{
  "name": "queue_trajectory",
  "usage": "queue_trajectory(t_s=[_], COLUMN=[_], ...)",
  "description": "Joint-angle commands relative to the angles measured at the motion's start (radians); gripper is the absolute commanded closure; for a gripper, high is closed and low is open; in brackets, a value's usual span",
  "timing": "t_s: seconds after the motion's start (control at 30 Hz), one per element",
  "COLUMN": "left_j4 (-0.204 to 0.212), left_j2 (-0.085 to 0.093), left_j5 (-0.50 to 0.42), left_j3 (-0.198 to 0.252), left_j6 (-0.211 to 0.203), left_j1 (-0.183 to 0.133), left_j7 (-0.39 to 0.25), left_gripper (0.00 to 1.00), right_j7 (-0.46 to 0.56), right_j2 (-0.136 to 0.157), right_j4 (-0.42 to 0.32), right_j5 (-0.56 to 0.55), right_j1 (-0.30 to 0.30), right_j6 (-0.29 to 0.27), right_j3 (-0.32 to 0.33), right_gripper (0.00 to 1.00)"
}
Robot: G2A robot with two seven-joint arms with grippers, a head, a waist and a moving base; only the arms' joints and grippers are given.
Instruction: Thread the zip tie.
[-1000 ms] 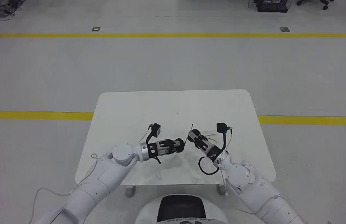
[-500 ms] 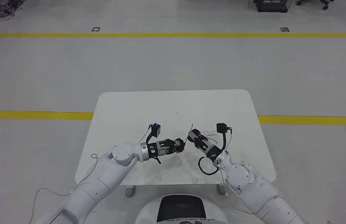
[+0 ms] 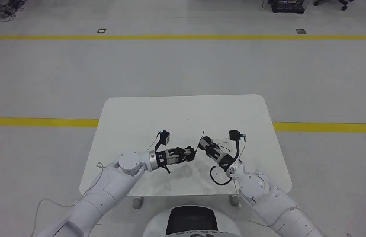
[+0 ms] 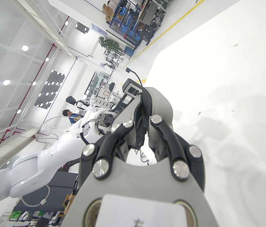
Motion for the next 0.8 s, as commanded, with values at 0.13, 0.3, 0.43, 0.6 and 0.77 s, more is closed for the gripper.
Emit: queue_trajectory(t_s=[0.13,0.3,0.43,0.6,0.77], left_j4=[0.0,0.0,0.0,0.0,0.0], left_j2=[0.0,0.0,0.0,0.0,0.0], left_j5=[0.0,0.0,0.0,0.0,0.0], left_j3=[0.0,0.0,0.0,0.0,0.0], left_j6=[0.0,0.0,0.0,0.0,0.0], left_j1=[0.0,0.0,0.0,0.0,0.0], left_j7=[0.0,0.0,0.0,0.0,0.0], left_gripper=[1.0,1.0,1.0,1.0,1.0], right_j7=[0.003,-0.001,-0.009,-0.014,-0.008], right_j2=[0.002,0.002,0.003,0.005,0.008], right_j4=[0.004,0.011,0.015,0.018,0.017], right_j5=[-0.001,-0.011,-0.026,-0.047,-0.067], right_j1=[0.004,0.008,0.009,0.011,0.013], right_j6=[0.0,0.0,0.0,0.0,0.0], right_j3=[-0.005,-0.009,-0.012,-0.017,-0.021], right_gripper=[1.0,1.0,1.0,1.0,1.0])
